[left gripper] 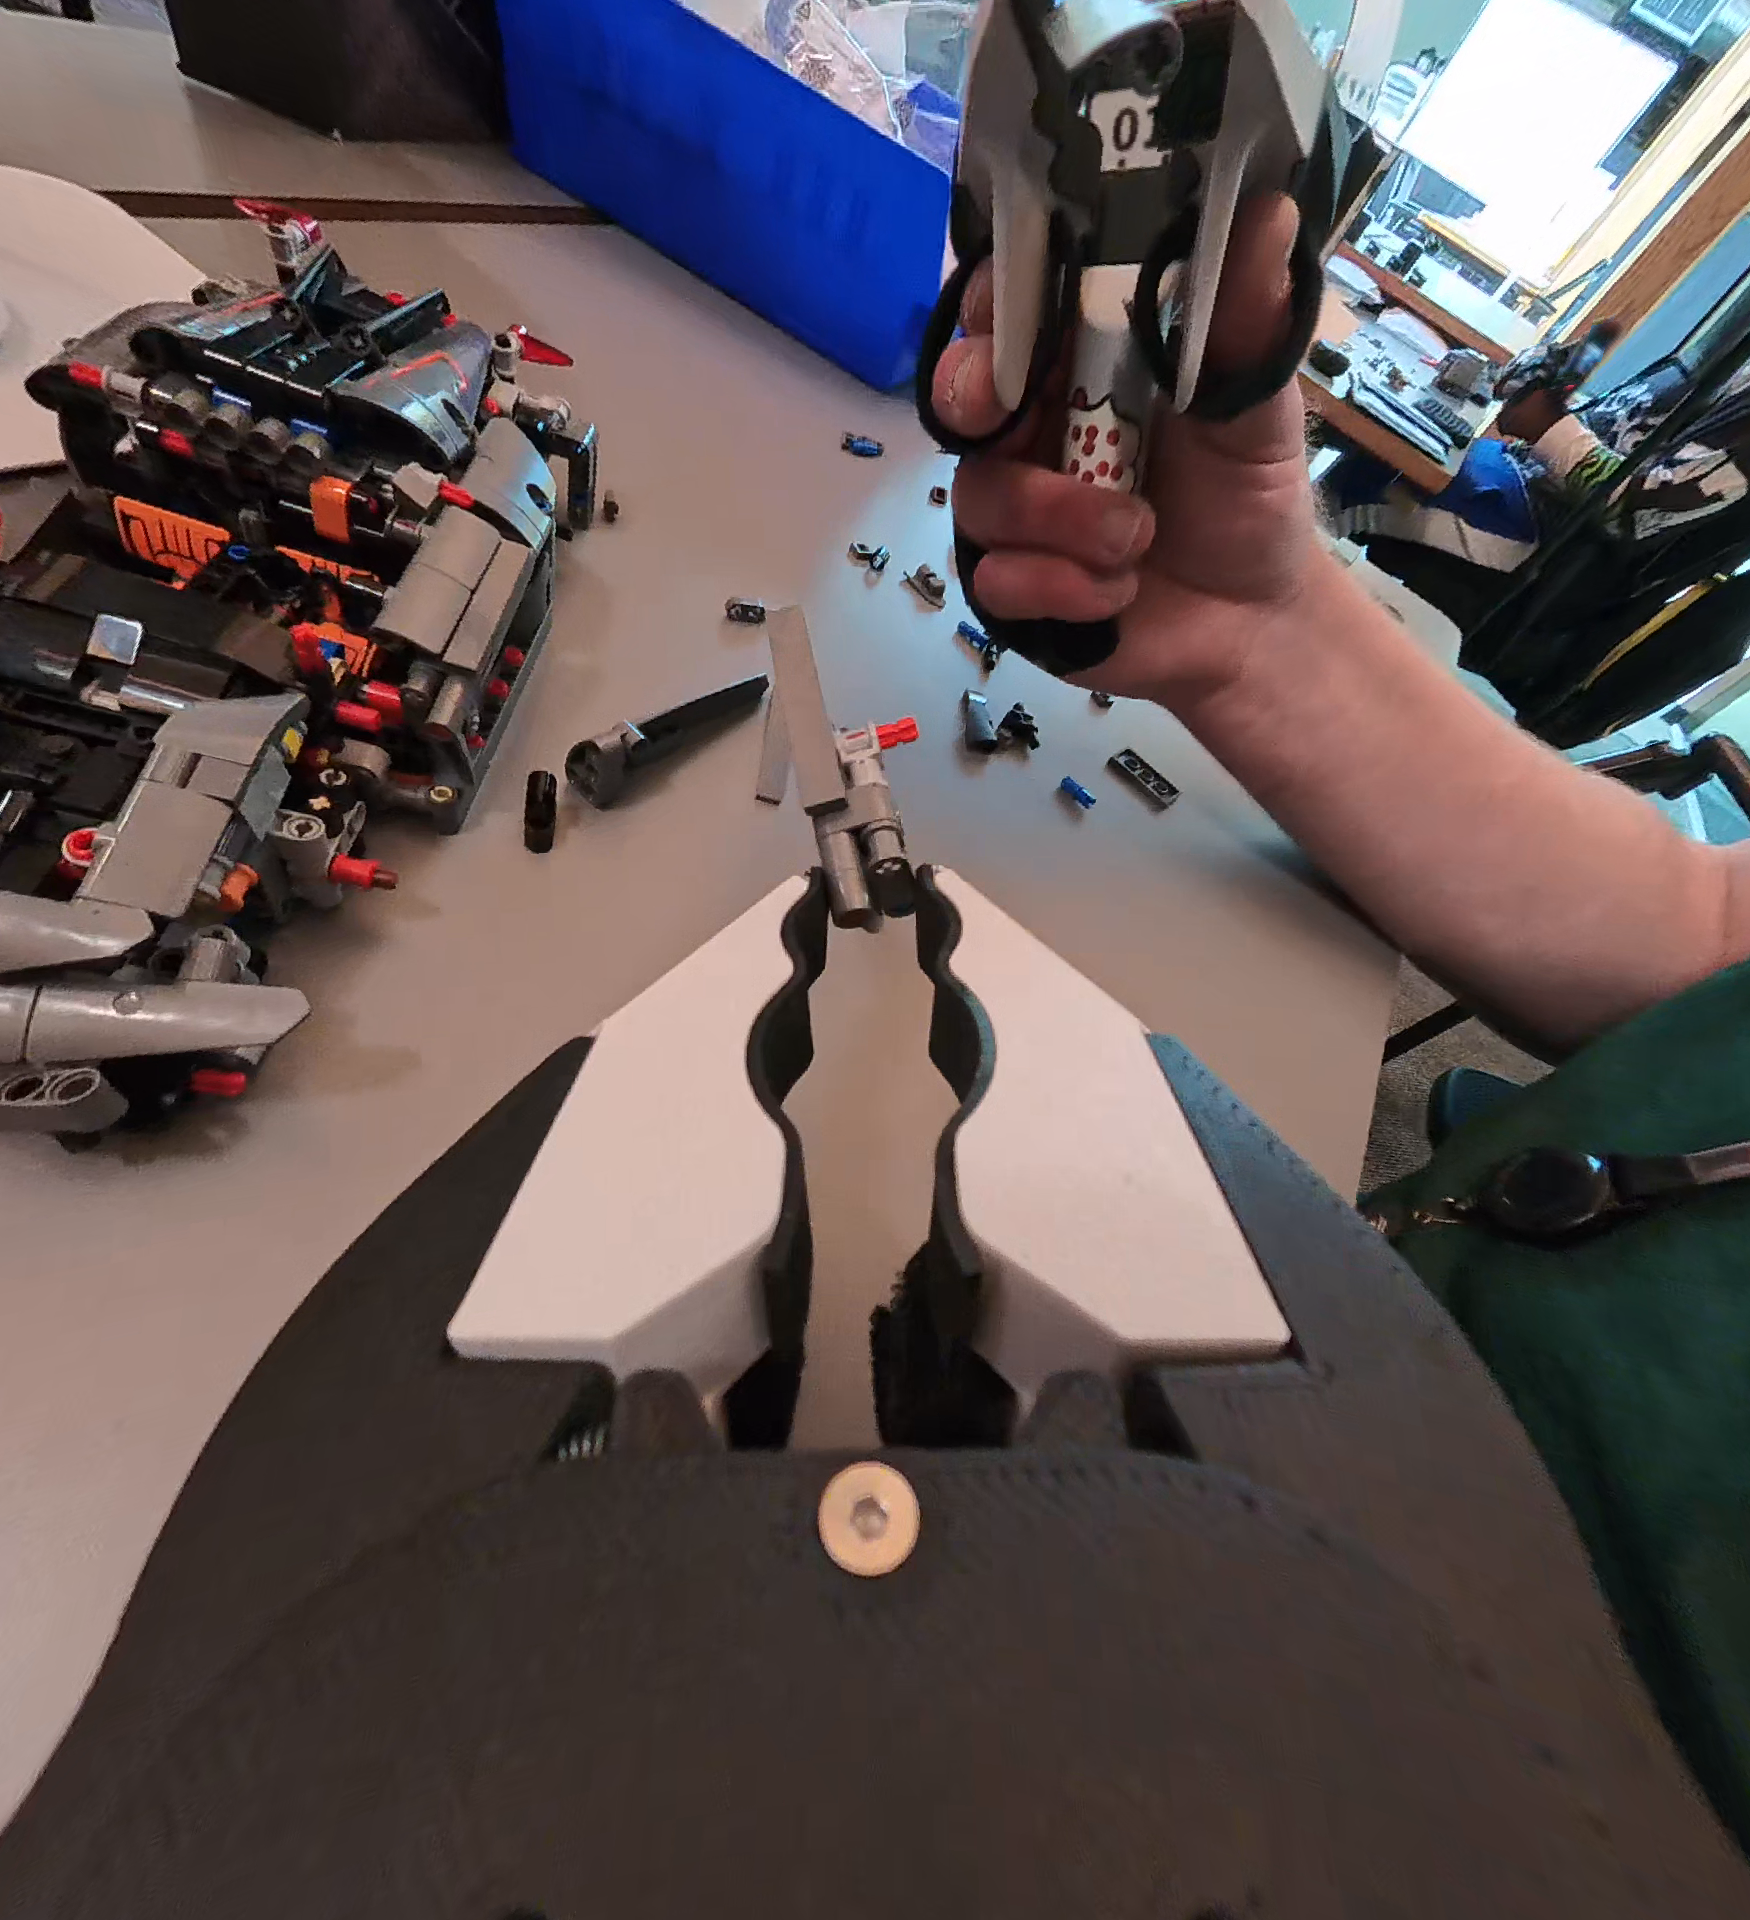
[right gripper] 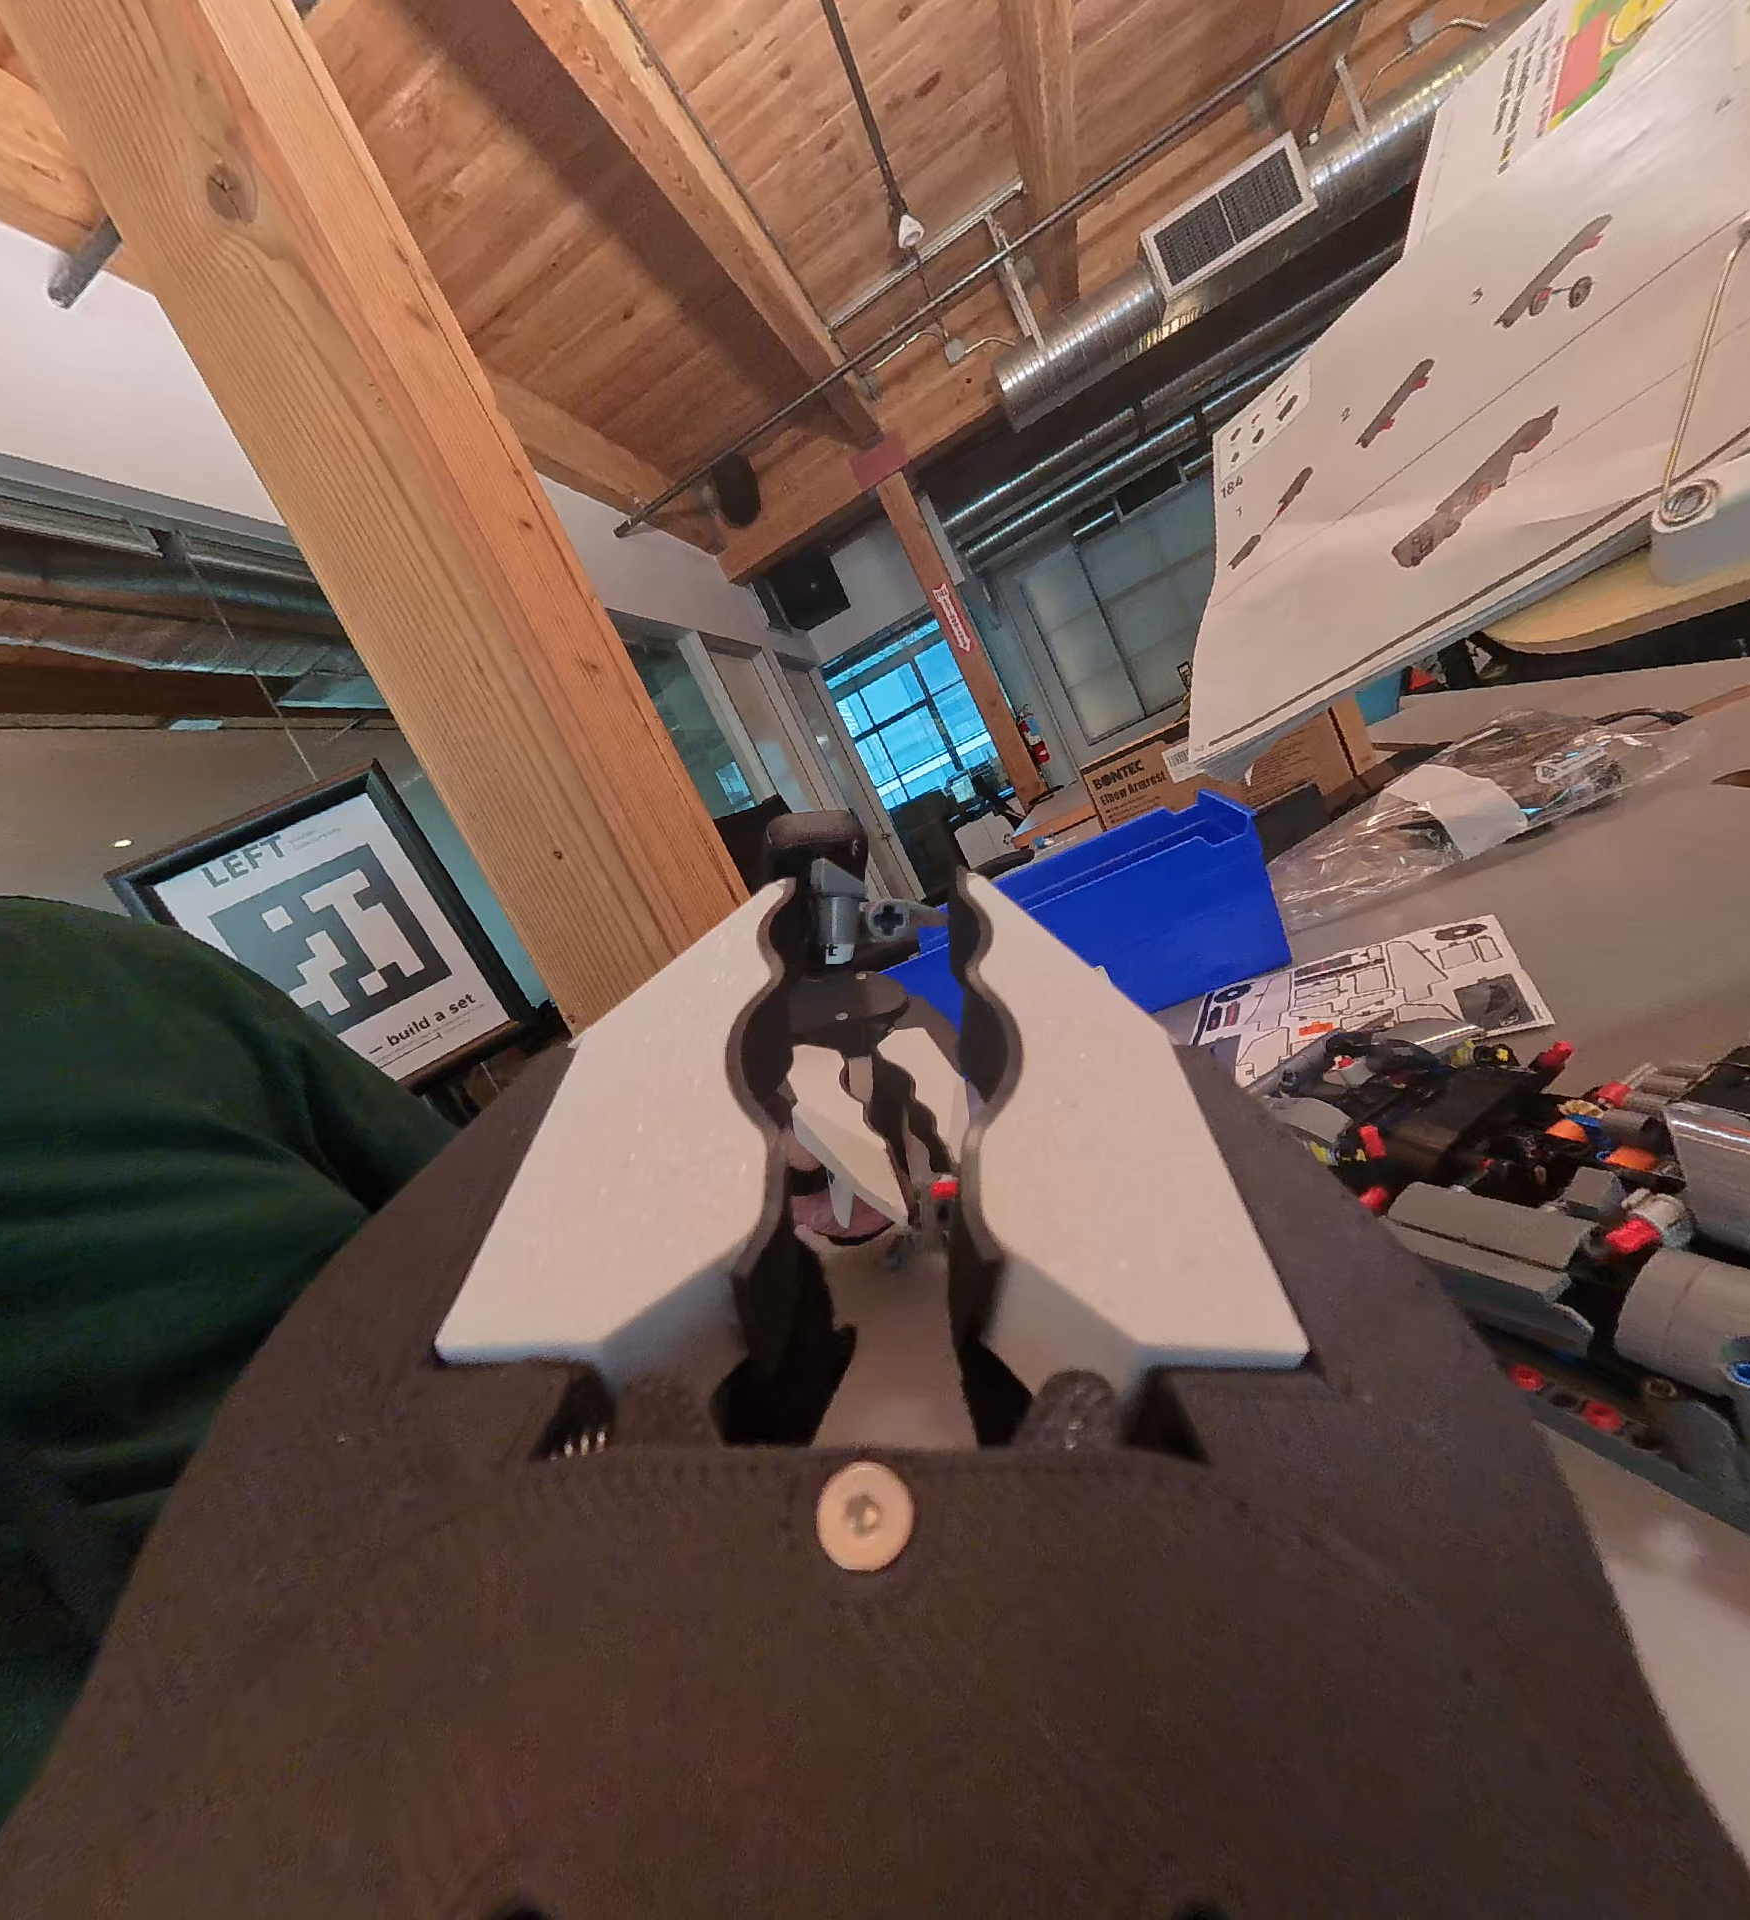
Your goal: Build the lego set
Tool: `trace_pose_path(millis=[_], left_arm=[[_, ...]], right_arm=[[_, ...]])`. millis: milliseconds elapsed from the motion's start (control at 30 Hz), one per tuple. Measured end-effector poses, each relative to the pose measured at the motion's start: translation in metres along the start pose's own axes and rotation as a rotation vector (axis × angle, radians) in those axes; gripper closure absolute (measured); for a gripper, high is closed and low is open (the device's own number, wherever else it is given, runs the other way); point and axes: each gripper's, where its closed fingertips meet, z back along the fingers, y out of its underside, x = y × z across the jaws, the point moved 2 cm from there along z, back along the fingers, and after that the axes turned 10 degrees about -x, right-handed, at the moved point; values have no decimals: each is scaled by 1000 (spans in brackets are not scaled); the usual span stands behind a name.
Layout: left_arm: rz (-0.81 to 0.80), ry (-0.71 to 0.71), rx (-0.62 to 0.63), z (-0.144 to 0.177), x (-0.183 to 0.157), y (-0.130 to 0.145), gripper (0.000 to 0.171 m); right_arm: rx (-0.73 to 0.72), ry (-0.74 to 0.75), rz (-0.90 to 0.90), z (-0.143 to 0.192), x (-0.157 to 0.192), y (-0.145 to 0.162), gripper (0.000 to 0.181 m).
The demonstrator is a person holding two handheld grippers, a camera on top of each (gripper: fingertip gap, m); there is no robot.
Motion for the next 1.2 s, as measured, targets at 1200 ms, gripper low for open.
trace_pose_path(millis=[1200], left_arm=[[-6, -19, -14, 7, 9, -16, 157]], right_arm=[[-22, 48, 6, 8, -8, -8, 156]])
